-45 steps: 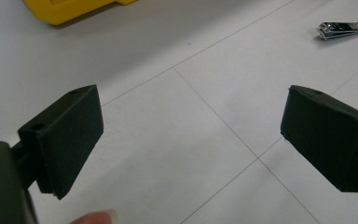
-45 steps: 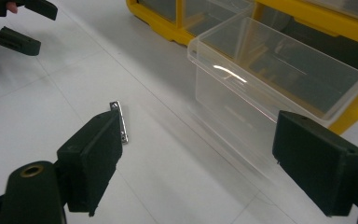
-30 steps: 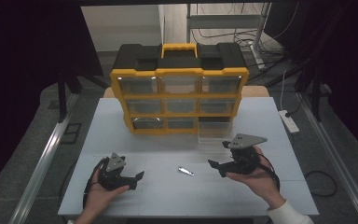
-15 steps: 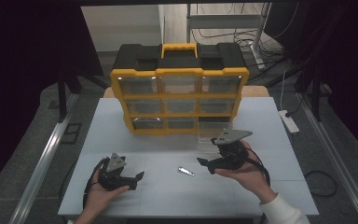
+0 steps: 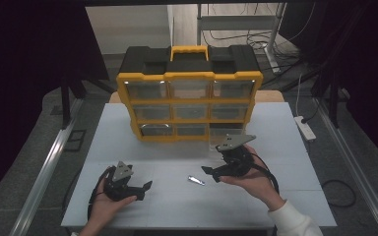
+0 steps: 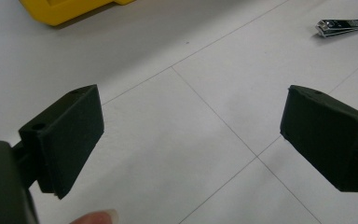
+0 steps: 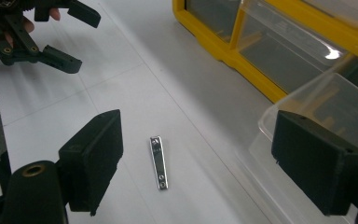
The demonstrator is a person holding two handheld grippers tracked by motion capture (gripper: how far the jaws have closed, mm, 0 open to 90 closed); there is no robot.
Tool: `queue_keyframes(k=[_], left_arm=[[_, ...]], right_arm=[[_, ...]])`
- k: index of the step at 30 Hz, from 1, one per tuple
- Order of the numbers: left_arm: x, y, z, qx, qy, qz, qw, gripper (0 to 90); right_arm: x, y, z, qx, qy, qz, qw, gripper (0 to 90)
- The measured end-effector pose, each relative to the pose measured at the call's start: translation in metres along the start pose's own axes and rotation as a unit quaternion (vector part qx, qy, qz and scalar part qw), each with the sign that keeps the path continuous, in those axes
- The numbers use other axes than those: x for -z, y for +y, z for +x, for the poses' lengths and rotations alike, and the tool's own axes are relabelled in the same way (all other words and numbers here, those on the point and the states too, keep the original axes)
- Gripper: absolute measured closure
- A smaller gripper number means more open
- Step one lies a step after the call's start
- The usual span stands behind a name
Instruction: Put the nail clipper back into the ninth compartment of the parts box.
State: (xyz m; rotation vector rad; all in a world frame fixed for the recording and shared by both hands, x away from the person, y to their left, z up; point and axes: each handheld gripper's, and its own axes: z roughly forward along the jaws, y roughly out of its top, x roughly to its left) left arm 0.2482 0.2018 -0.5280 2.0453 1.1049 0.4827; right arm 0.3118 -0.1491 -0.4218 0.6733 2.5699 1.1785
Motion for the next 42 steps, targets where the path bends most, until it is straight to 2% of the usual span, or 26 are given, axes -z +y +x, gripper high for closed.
queue_keyframes(k=[11, 22, 35, 42], left_arm=[[0.000, -0.001, 0.000, -0.001, 0.000, 0.000, 1.0000, 6.8], [0.000, -0.001, 0.000, -0.003, 0.000, 0.001, 1.0000, 6.8], [0.001, -0.001, 0.000, -0.008, 0.000, 0.002, 1.0000, 7.0], [0.000, -0.002, 0.000, -0.009, -0.002, 0.003, 0.9999, 7.0]], right_arm=[[-0.018, 0.007, 0.004, 0.009, 0.016, 0.018, 0.9997, 17.0], [-0.038, 0.013, 0.015, 0.024, 0.034, 0.039, 0.9984, 17.3], [-0.056, 0.007, 0.019, 0.029, 0.045, 0.072, 0.9960, 19.8], [-0.068, 0.000, 0.020, 0.031, 0.056, 0.093, 0.9936, 20.8]])
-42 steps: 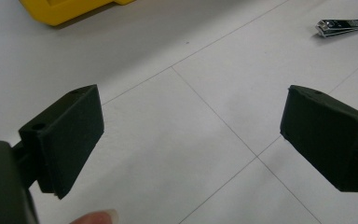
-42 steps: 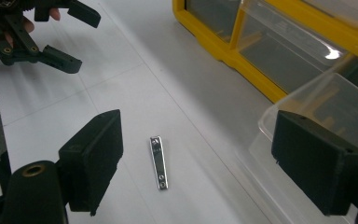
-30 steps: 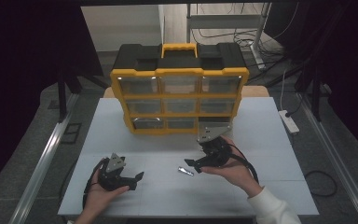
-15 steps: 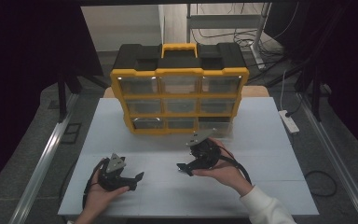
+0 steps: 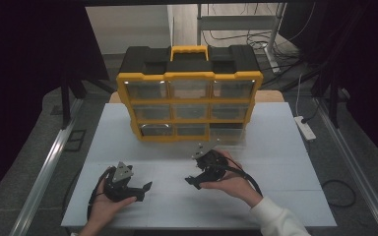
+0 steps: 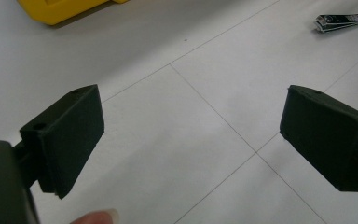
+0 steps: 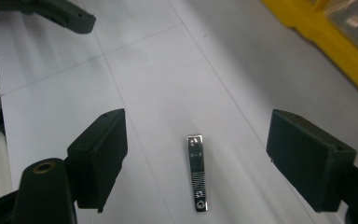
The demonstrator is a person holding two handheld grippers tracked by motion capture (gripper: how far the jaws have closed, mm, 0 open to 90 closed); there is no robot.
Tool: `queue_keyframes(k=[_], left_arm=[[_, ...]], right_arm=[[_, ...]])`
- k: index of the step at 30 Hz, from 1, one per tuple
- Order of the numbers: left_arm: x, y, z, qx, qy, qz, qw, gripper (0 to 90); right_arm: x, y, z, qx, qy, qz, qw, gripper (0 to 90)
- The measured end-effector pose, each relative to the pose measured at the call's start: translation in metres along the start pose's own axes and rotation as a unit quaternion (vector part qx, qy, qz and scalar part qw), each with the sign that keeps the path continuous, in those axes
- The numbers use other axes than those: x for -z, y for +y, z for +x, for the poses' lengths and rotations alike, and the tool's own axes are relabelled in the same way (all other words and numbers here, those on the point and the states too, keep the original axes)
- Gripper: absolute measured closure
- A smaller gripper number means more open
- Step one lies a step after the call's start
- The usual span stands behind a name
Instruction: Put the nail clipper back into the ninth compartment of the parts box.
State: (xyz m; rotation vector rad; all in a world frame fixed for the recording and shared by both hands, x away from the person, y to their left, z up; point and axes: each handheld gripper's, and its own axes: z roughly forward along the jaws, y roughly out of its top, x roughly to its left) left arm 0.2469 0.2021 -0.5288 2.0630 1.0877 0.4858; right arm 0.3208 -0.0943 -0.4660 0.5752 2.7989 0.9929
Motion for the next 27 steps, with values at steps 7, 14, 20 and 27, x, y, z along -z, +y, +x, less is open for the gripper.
queue_keyframes(k=[7, 14, 20, 27], left_arm=[[0.000, 0.000, 0.000, 0.000, 0.000, 0.000, 1.0000, 7.0], [0.000, 0.000, 0.000, 0.000, -0.001, 0.002, 1.0000, 7.0], [-0.001, 0.000, 0.000, -0.001, -0.001, 0.002, 1.0000, 7.0], [-0.001, 0.000, 0.000, 0.000, -0.001, 0.002, 1.0000, 7.0]], right_arm=[[-0.012, -0.004, -0.002, -0.001, 0.003, 0.024, 0.9997, 20.7], [-0.022, -0.005, -0.003, 0.009, -0.006, 0.042, 0.9991, 20.7], [-0.029, -0.005, -0.005, 0.007, -0.004, 0.055, 0.9985, 20.4], [-0.036, -0.006, -0.008, 0.006, -0.001, 0.067, 0.9978, 20.1]])
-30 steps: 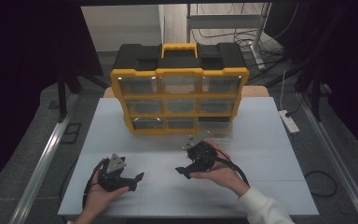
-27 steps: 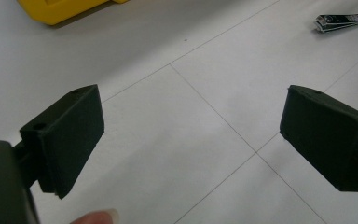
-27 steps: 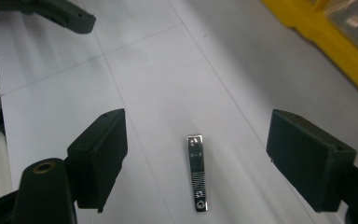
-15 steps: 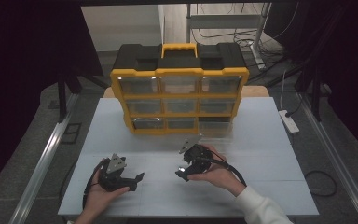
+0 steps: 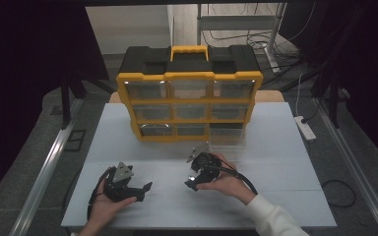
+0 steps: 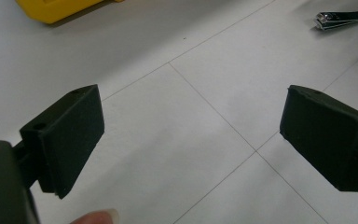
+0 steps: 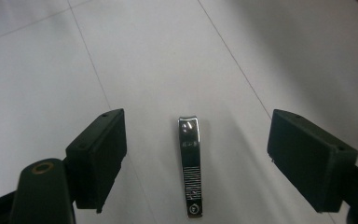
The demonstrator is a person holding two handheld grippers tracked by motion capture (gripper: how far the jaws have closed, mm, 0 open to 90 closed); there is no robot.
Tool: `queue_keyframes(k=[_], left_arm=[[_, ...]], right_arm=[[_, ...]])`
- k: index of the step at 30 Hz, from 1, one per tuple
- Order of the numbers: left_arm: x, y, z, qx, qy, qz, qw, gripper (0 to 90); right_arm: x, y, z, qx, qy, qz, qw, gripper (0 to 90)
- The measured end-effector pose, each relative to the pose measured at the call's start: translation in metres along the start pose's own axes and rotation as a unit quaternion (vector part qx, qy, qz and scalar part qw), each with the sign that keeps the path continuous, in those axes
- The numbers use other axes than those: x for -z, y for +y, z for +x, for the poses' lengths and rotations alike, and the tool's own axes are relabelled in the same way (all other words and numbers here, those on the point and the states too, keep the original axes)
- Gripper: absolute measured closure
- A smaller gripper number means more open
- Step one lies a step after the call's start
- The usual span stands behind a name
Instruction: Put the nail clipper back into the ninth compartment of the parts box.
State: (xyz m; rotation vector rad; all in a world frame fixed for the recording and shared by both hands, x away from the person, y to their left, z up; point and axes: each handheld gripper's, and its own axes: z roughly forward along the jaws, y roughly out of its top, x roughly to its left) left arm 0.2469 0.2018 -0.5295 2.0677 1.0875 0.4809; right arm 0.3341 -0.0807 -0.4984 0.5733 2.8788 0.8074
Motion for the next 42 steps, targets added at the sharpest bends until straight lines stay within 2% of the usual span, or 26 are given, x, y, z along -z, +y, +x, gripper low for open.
queue_keyframes(k=[5, 8, 22, 26, 29, 30, 33, 40, 42], left_arm=[[0.000, 0.000, 0.000, 0.000, 0.001, -0.001, 1.0000, 6.8], [0.000, 0.000, 0.000, 0.000, 0.001, -0.001, 1.0000, 6.8], [0.000, 0.000, 0.000, -0.001, 0.001, 0.001, 1.0000, 6.9], [0.000, 0.000, 0.000, -0.002, 0.002, 0.002, 1.0000, 7.0], [-0.001, 0.000, 0.000, -0.002, 0.002, 0.003, 1.0000, 7.0], [-0.001, 0.000, 0.000, -0.002, 0.002, 0.003, 1.0000, 7.0], [-0.001, -0.001, 0.000, -0.003, 0.002, 0.003, 1.0000, 7.1], [0.000, -0.001, 0.000, -0.004, 0.001, 0.003, 1.0000, 7.1], [0.000, -0.001, 0.000, -0.004, 0.001, 0.003, 1.0000, 7.1]], right_arm=[[-0.006, 0.000, -0.001, -0.005, 0.003, 0.013, 0.9999, 21.7], [-0.009, 0.000, -0.001, -0.001, 0.000, 0.023, 0.9997, 22.7], [-0.016, 0.001, 0.002, 0.019, 0.002, 0.050, 0.9986, 45.2], [-0.015, 0.002, 0.003, 0.030, 0.005, 0.053, 0.9981, 62.3], [-0.015, 0.003, 0.004, 0.033, 0.008, 0.055, 0.9979, 70.8], [-0.015, 0.003, 0.004, 0.033, 0.008, 0.055, 0.9979, 70.8], [-0.015, 0.004, 0.006, 0.052, 0.005, 0.055, 0.9971, 78.3], [-0.015, 0.004, 0.007, 0.062, 0.004, 0.053, 0.9967, 78.8], [-0.014, 0.004, 0.008, 0.067, -0.002, 0.054, 0.9963, 78.8]])
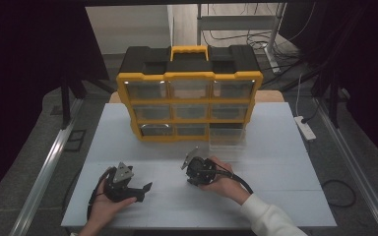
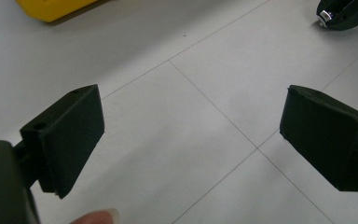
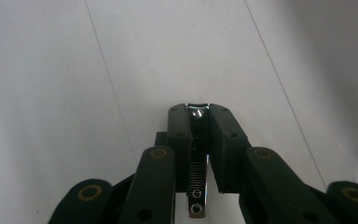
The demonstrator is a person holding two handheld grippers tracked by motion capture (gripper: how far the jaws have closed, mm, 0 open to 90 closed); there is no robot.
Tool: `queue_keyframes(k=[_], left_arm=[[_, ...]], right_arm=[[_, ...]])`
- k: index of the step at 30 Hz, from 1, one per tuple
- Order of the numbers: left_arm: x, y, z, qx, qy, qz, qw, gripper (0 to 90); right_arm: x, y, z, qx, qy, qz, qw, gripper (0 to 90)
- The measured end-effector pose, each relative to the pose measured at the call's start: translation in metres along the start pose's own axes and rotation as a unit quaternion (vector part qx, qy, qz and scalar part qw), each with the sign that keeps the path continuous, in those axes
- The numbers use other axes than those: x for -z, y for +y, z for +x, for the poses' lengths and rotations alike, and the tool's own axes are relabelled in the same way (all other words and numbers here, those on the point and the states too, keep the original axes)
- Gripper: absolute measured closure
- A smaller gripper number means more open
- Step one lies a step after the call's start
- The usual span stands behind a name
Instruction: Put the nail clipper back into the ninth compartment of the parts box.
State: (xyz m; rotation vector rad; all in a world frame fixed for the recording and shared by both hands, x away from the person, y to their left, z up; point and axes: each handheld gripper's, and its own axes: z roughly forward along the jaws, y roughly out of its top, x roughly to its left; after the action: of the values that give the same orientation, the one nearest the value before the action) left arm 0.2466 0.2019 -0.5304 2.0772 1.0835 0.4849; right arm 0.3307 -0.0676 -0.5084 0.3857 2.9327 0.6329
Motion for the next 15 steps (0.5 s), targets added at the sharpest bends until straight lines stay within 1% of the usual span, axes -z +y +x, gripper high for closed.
queue_keyframes(k=[4, 6, 7, 15], left_arm=[[0.000, 0.000, 0.000, 0.000, 0.000, -0.001, 1.0000, 7.1], [0.000, 0.000, 0.000, 0.000, 0.000, -0.001, 1.0000, 7.1], [0.000, 0.000, 0.000, 0.000, 0.000, -0.001, 1.0000, 7.1], [0.000, 0.000, 0.001, -0.002, 0.001, -0.001, 1.0000, 7.1]], right_arm=[[0.003, 0.000, 0.000, -0.002, 0.000, -0.003, 1.0000, 78.9], [0.007, 0.000, 0.000, -0.007, -0.001, -0.011, 0.9999, 78.9], [0.009, 0.000, -0.001, -0.005, -0.001, -0.017, 0.9998, 78.9], [0.038, 0.004, -0.001, -0.005, -0.010, -0.054, 0.9985, 78.9]])
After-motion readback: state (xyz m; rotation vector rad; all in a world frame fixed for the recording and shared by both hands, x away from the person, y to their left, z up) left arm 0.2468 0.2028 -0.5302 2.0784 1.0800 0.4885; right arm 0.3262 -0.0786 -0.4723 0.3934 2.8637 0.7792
